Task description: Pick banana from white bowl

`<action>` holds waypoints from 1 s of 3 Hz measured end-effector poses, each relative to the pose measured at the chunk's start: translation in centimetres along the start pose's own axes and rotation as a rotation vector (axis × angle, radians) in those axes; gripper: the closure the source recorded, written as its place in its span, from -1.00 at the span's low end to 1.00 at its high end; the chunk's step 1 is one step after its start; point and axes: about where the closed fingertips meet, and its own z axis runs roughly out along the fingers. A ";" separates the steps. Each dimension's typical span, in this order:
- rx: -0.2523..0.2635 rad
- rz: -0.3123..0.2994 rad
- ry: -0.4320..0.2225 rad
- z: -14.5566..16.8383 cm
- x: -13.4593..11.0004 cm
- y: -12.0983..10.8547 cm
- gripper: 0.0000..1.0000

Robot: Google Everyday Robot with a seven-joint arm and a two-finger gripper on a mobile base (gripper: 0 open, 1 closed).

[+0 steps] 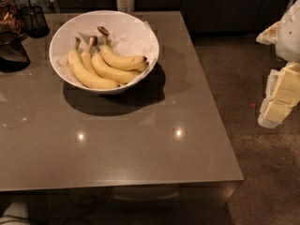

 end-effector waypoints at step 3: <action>-0.040 0.039 0.020 0.4 -1.7 -1.3 -1.00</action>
Offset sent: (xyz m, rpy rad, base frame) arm 0.0076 0.0060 0.0031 0.0330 0.0451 -0.0224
